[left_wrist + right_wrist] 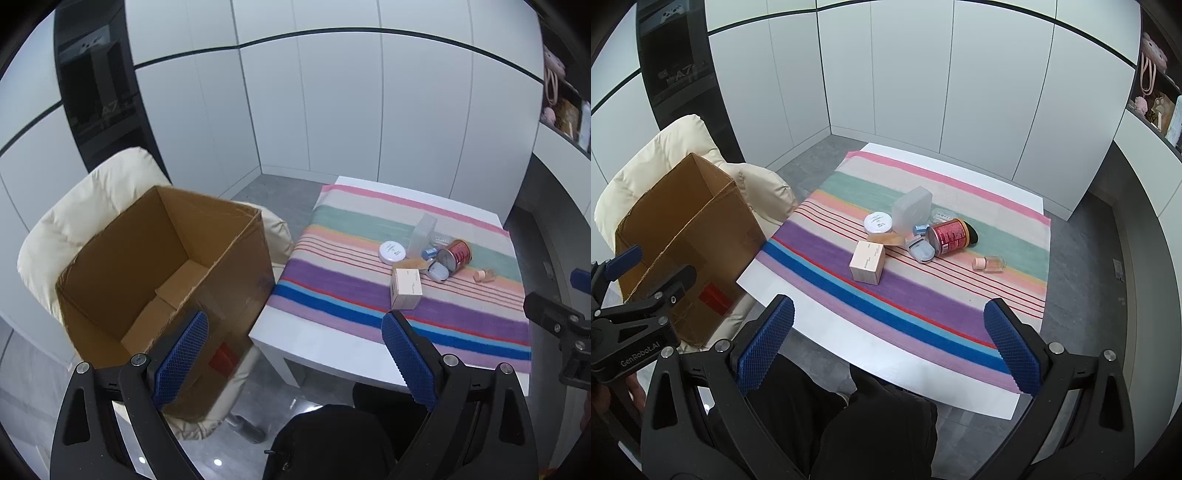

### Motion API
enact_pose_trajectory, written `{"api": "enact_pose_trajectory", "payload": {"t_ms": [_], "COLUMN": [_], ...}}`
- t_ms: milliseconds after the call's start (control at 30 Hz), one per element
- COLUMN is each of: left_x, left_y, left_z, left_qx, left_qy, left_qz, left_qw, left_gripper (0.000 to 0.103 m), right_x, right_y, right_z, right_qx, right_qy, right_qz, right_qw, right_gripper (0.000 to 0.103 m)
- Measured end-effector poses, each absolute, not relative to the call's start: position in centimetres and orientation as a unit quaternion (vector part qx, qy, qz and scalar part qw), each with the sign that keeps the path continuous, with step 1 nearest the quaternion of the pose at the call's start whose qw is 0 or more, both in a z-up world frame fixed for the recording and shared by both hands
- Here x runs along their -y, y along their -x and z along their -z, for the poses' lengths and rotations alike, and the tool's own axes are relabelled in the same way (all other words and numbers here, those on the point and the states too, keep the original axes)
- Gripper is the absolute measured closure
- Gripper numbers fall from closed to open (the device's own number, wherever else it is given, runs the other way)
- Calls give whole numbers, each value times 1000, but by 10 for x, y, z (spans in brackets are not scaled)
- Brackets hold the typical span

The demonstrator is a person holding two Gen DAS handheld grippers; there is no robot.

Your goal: Organize objects

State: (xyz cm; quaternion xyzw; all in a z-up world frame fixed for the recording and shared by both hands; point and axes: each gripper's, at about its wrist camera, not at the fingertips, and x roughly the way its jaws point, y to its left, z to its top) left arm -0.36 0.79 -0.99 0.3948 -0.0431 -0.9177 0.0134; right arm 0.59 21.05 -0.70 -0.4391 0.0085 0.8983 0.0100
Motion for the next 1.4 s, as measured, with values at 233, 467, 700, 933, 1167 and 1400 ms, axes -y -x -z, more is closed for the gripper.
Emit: {"api": "enact_pose_trajectory", "payload": {"t_ms": [233, 467, 700, 933, 1167, 1400], "left_x": [-13, -18, -15, -13, -11, -10], "left_y": [1, -2, -2, -1, 0, 2], "left_z": [6, 2, 1, 3, 3, 4], "left_qx": [66, 69, 65, 63, 58, 58], "left_qy": [-395, -394, -393, -395, -399, -399], "left_qz": [916, 917, 917, 917, 915, 915], "left_qw": [10, -5, 2, 6, -1, 3], "left_gripper": [7, 7, 7, 7, 7, 7], "right_x": [-211, -211, -212, -211, -211, -211], "right_y": [-5, -5, -6, -6, -6, -7], "right_z": [6, 7, 8, 9, 9, 9], "right_qx": [-8, -7, -10, -10, -11, -12], "right_qy": [440, 439, 440, 440, 440, 441], "right_qz": [-898, -898, -898, -898, -898, -897], "right_qw": [11, 14, 14, 15, 16, 17], "right_gripper": [0, 0, 0, 0, 0, 0]}}
